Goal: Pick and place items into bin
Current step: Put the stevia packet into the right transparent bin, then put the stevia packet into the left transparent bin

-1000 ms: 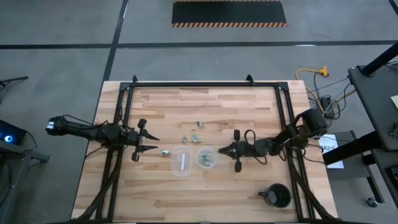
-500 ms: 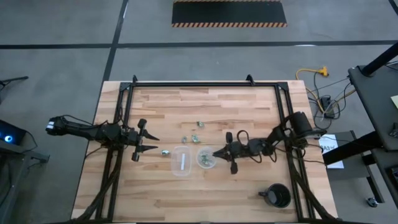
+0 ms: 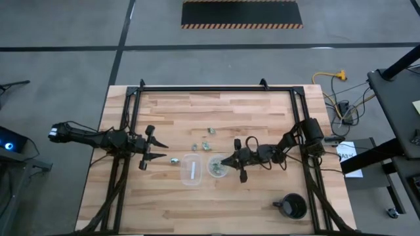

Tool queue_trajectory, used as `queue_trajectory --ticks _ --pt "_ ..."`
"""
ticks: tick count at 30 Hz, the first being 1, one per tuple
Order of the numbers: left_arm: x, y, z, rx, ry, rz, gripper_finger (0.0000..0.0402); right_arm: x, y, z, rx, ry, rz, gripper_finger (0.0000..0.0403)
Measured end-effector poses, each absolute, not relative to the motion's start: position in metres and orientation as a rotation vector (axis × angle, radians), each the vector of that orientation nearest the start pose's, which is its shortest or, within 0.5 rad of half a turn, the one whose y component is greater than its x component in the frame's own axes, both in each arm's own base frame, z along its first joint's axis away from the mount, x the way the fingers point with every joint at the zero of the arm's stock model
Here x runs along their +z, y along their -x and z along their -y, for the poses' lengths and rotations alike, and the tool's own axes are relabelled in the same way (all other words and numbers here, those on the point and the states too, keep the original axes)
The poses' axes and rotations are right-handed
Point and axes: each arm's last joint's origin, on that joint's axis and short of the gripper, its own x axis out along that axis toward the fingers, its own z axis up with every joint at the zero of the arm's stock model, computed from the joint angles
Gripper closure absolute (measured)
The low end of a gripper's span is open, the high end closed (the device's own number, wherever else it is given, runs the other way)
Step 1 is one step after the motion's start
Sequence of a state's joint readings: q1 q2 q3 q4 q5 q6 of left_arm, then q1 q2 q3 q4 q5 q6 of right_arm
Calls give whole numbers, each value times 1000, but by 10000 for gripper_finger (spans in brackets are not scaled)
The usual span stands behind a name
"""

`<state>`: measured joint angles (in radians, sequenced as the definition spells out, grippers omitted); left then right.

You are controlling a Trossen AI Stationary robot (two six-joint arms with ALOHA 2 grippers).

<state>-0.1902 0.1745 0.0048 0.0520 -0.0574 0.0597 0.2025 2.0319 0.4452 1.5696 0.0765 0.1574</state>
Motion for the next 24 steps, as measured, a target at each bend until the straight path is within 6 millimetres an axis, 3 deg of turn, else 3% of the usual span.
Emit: queue_trajectory --ticks 24 --pt "156 -106 19 -136 -74 -113 267 92 -285 -56 123 -155 -28 292"
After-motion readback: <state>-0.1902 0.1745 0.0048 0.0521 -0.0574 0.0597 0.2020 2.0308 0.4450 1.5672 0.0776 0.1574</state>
